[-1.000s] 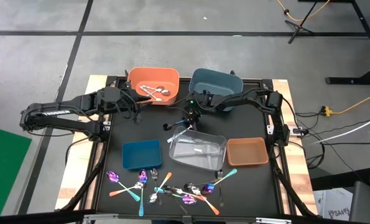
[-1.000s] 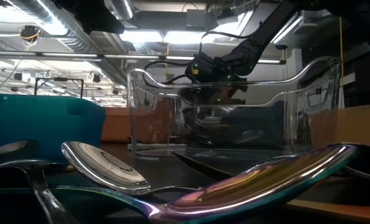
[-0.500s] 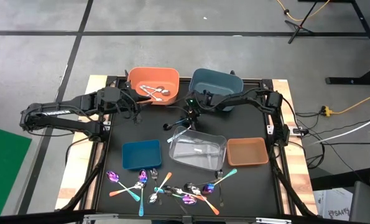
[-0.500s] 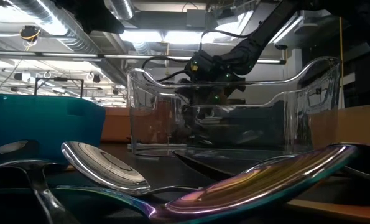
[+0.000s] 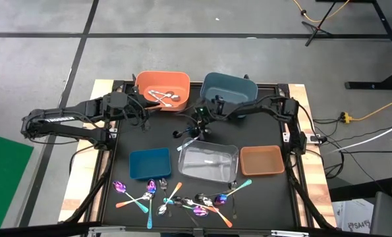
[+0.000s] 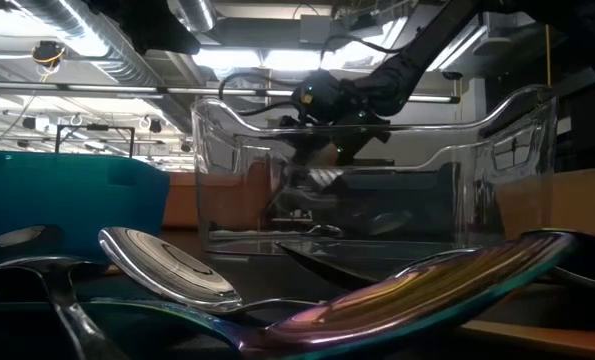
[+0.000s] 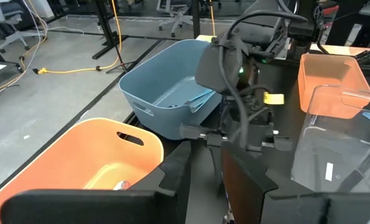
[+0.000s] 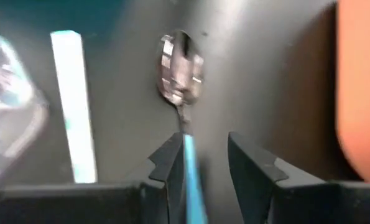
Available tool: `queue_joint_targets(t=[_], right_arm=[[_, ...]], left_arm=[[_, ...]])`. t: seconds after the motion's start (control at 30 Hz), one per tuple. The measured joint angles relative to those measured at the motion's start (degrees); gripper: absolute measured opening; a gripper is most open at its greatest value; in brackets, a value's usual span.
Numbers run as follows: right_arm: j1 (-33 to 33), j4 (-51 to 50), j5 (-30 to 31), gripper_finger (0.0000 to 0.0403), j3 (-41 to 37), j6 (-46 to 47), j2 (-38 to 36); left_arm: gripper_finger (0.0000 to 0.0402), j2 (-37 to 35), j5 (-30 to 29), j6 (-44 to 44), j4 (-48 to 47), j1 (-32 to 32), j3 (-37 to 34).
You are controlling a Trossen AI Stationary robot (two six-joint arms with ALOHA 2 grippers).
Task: Sort silverware by color (type)
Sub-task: Put the blue spoon into the light blue bin
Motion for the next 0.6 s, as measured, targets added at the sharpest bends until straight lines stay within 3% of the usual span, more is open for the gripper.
queue_joint_targets(t=[0.6], right_arm=[[0.0,-1.0,-1.0,0.0115,0.0,0.0,2.6]], left_arm=[[0.0082,0.0,0.0,0.0,-0.1,0.0,0.0]])
